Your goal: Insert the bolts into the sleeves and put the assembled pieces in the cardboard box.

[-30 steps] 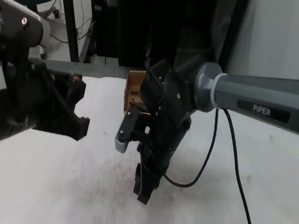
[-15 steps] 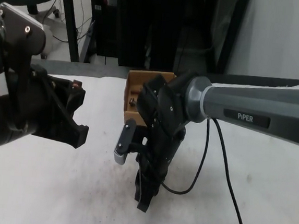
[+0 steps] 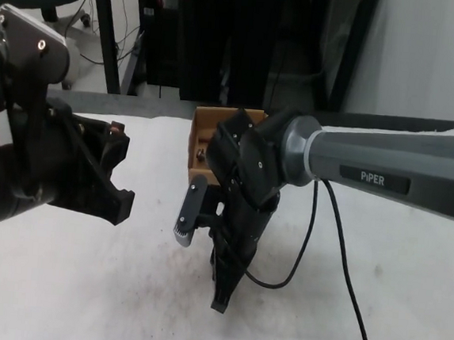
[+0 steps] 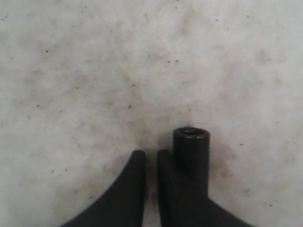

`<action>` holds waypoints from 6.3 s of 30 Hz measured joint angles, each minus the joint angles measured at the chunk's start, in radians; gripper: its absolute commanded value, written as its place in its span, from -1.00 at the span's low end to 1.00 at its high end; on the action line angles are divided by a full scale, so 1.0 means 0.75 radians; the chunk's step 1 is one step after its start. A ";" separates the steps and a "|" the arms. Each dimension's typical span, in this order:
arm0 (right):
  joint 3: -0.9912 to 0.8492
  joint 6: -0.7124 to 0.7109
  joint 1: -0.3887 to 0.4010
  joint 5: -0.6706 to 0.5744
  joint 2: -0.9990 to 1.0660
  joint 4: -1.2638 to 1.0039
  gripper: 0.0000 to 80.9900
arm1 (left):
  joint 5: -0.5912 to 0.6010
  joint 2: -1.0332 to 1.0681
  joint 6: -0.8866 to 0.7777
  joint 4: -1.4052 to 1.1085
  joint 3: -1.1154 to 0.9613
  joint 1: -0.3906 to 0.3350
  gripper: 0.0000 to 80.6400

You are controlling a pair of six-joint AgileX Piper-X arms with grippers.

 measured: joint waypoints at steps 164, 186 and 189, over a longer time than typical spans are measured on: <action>-0.068 -0.137 -0.112 0.026 0.077 -0.203 -0.33 | 0.000 0.000 0.000 0.000 0.000 0.000 -0.99; -0.068 -0.137 -0.099 0.060 0.080 -0.224 -0.30 | 0.000 0.000 0.000 0.000 0.000 0.000 -0.99; -0.071 -0.137 -0.099 0.063 0.080 -0.224 -0.15 | 0.000 0.000 0.000 0.000 0.000 0.000 -0.99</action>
